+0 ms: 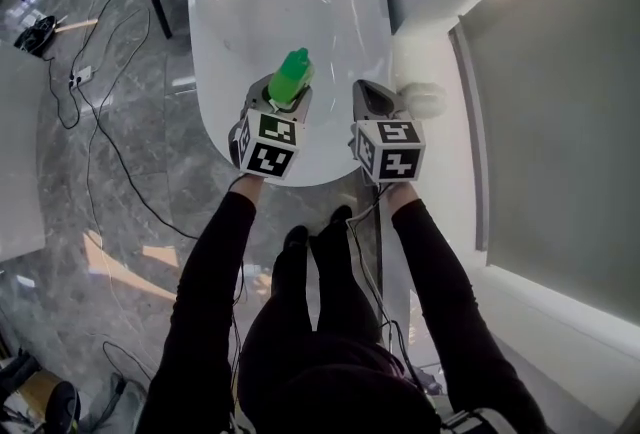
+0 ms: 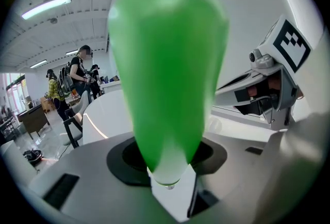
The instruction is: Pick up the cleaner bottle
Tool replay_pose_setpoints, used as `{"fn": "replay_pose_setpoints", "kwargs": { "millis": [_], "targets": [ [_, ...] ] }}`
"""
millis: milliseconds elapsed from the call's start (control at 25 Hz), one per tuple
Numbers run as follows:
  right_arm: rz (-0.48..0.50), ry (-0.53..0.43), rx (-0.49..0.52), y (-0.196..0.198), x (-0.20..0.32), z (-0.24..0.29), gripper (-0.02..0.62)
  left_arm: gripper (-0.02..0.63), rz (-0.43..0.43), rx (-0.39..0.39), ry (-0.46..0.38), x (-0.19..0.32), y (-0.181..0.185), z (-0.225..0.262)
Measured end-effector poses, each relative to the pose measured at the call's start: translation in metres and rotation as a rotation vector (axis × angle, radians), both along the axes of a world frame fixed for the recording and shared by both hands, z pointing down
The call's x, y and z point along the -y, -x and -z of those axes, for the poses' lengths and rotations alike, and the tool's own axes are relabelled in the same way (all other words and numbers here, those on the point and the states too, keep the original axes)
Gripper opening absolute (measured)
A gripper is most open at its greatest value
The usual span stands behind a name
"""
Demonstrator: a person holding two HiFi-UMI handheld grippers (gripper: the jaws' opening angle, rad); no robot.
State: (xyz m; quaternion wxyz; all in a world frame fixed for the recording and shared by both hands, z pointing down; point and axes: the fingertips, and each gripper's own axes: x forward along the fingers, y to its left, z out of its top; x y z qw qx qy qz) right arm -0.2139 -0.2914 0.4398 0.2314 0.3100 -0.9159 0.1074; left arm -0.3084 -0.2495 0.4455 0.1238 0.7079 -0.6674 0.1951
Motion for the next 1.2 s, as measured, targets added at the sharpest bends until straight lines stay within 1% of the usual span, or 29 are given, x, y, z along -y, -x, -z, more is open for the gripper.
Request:
{"fn": "replay_pose_setpoints", "kwargs": {
  "millis": [480, 840, 1200],
  "targets": [
    [0.069, 0.006, -0.015, 0.027, -0.041, -0.004, 0.002, 0.195, 0.06, -0.008, -0.003, -0.046, 0.022, 0.005],
    [0.118, 0.022, -0.004, 0.042, -0.072, -0.009, 0.002, 0.195, 0.077, -0.013, 0.006, -0.077, 0.028, 0.0],
    [0.144, 0.024, -0.008, 0.048, -0.087, -0.011, 0.002, 0.195, 0.075, -0.028, 0.02, -0.092, 0.027, -0.007]
  ]
}}
